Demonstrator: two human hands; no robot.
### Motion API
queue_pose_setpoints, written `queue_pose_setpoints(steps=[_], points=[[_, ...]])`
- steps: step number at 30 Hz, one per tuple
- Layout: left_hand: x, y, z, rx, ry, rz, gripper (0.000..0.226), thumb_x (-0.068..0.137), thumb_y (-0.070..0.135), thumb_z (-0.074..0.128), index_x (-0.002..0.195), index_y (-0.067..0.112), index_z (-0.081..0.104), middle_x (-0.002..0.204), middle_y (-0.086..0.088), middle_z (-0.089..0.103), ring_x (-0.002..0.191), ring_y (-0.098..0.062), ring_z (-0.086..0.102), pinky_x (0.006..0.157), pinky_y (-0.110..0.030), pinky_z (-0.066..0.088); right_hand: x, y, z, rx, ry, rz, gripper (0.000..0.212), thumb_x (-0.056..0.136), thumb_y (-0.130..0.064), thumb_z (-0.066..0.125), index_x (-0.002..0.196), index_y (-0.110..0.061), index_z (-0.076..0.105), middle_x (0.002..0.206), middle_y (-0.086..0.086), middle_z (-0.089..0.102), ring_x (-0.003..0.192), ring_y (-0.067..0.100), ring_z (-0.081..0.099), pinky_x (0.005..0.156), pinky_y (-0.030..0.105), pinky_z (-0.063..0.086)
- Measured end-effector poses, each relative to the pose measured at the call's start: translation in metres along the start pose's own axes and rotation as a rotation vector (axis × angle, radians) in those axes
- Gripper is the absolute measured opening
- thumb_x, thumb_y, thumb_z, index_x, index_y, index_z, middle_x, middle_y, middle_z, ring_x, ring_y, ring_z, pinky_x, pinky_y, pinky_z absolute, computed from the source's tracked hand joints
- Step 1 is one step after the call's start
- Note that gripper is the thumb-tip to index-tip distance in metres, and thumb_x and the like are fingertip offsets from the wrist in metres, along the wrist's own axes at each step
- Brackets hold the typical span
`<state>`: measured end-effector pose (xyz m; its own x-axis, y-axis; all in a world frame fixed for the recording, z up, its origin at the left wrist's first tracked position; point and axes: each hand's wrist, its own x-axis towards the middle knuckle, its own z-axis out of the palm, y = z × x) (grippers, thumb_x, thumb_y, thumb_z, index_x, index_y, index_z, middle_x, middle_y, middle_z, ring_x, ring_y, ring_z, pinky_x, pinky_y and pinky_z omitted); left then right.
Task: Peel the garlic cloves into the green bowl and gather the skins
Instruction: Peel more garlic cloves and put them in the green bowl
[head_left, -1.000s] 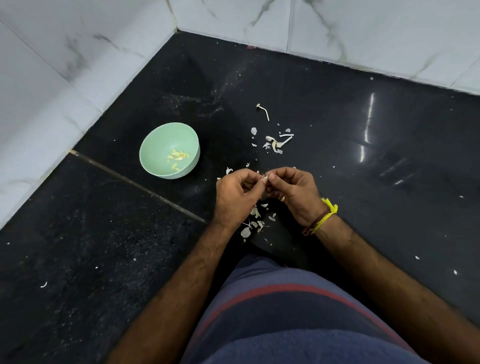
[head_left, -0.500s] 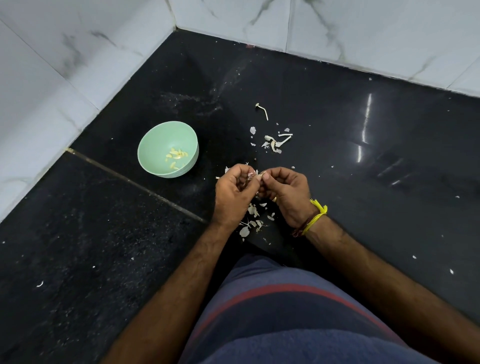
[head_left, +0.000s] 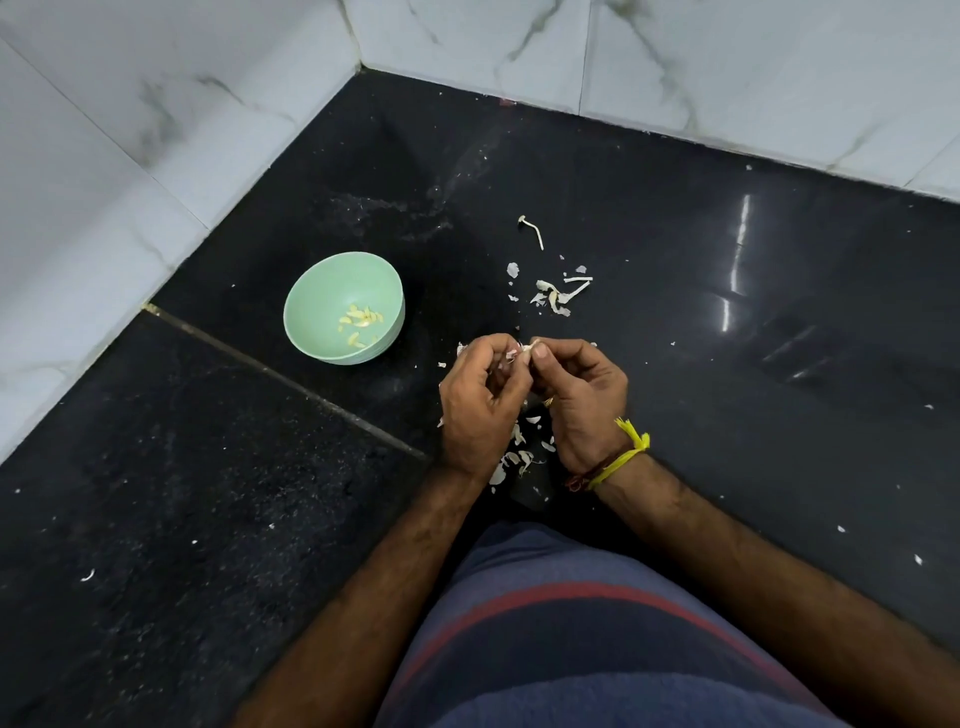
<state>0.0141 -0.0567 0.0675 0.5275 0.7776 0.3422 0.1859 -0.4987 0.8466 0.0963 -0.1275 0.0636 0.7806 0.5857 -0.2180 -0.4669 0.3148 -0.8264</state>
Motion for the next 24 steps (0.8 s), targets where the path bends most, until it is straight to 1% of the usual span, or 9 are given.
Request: queue_pose_setpoints(steps=[2, 5, 8, 9, 12, 14, 19, 21, 24], points=[[0.000, 0.000, 0.000, 0.010, -0.007, 0.024, 0.007, 0.092, 0.008, 0.069, 0.098, 0.004, 0.067, 0.089, 0.001, 0.064, 0.077, -0.008, 0.059, 0.070, -0.018, 0.047, -0.002, 0.000, 0.001, 0.013, -0.009, 0.003, 0.005, 0.088, 0.002, 0.066, 0.092, 0.000, 0.070, 0.089, 0.017, 0.071, 0.084, 0.032, 0.068, 0.073, 0.036, 0.058], [0.001, 0.002, 0.000, 0.011, -0.036, 0.023, 0.010, 0.093, 0.011, 0.067, 0.101, 0.004, 0.067, 0.091, 0.000, 0.065, 0.080, -0.013, 0.061, 0.073, -0.020, 0.049, -0.003, 0.000, 0.001, 0.026, -0.008, 0.016, 0.006, 0.089, 0.000, 0.066, 0.093, -0.001, 0.070, 0.090, 0.017, 0.071, 0.085, 0.033, 0.068, 0.075, 0.039, 0.058], [0.005, 0.005, -0.001, -0.134, -0.013, -0.118, 0.000, 0.095, 0.012, 0.065, 0.096, 0.012, 0.065, 0.079, 0.007, 0.060, 0.071, -0.007, 0.056, 0.066, -0.026, 0.051, -0.003, -0.004, 0.002, -0.002, -0.104, -0.005, 0.012, 0.089, -0.002, 0.066, 0.100, 0.002, 0.070, 0.099, 0.022, 0.072, 0.095, 0.037, 0.069, 0.088, 0.047, 0.057], [0.007, 0.006, -0.003, -0.179, -0.001, -0.158, 0.004, 0.096, 0.012, 0.064, 0.094, 0.016, 0.064, 0.075, 0.008, 0.057, 0.069, -0.008, 0.054, 0.065, -0.029, 0.051, -0.003, -0.007, 0.002, -0.023, -0.134, -0.018, 0.014, 0.089, -0.001, 0.066, 0.102, 0.004, 0.070, 0.101, 0.023, 0.072, 0.096, 0.036, 0.069, 0.090, 0.047, 0.057], [0.008, 0.009, -0.005, -0.186, -0.051, -0.164, 0.002, 0.094, 0.013, 0.065, 0.093, 0.013, 0.063, 0.072, 0.006, 0.057, 0.067, -0.007, 0.052, 0.063, -0.030, 0.051, -0.003, -0.012, -0.001, -0.143, -0.128, -0.093, 0.011, 0.089, 0.003, 0.067, 0.099, 0.003, 0.072, 0.096, 0.017, 0.075, 0.091, 0.028, 0.072, 0.084, 0.038, 0.059], [0.005, 0.011, -0.005, -0.122, -0.093, -0.127, 0.009, 0.093, 0.016, 0.063, 0.094, 0.007, 0.063, 0.073, 0.005, 0.058, 0.066, -0.004, 0.052, 0.060, -0.027, 0.049, -0.004, -0.012, -0.004, -0.227, -0.096, -0.162, 0.009, 0.087, 0.003, 0.069, 0.094, -0.002, 0.073, 0.091, 0.011, 0.076, 0.087, 0.022, 0.072, 0.080, 0.032, 0.058], [0.004, 0.007, -0.005, -0.017, -0.154, -0.105, 0.017, 0.091, 0.021, 0.060, 0.098, 0.006, 0.064, 0.080, -0.004, 0.064, 0.070, -0.011, 0.057, 0.064, -0.031, 0.050, -0.007, -0.006, -0.008, -0.428, -0.111, -0.357, 0.006, 0.088, 0.009, 0.065, 0.090, 0.004, 0.068, 0.088, 0.009, 0.073, 0.083, 0.017, 0.070, 0.079, 0.030, 0.058], [0.004, 0.013, -0.005, -0.170, -0.184, -0.217, 0.008, 0.095, 0.013, 0.061, 0.097, 0.006, 0.064, 0.075, -0.004, 0.062, 0.068, -0.008, 0.053, 0.062, -0.027, 0.047, -0.006, -0.006, -0.008, -0.457, -0.133, -0.396, 0.011, 0.090, 0.009, 0.062, 0.090, 0.000, 0.067, 0.088, 0.008, 0.072, 0.083, 0.021, 0.070, 0.079, 0.034, 0.058], [0.010, 0.023, -0.006, -0.581, -0.184, -0.542, 0.010, 0.101, 0.006, 0.055, 0.093, 0.008, 0.062, 0.060, 0.004, 0.052, 0.056, -0.008, 0.042, 0.052, -0.021, 0.036, -0.004, -0.003, -0.009, -0.537, -0.181, -0.432, 0.010, 0.090, 0.010, 0.061, 0.093, 0.003, 0.068, 0.088, 0.002, 0.071, 0.083, 0.021, 0.069, 0.079, 0.032, 0.056]])
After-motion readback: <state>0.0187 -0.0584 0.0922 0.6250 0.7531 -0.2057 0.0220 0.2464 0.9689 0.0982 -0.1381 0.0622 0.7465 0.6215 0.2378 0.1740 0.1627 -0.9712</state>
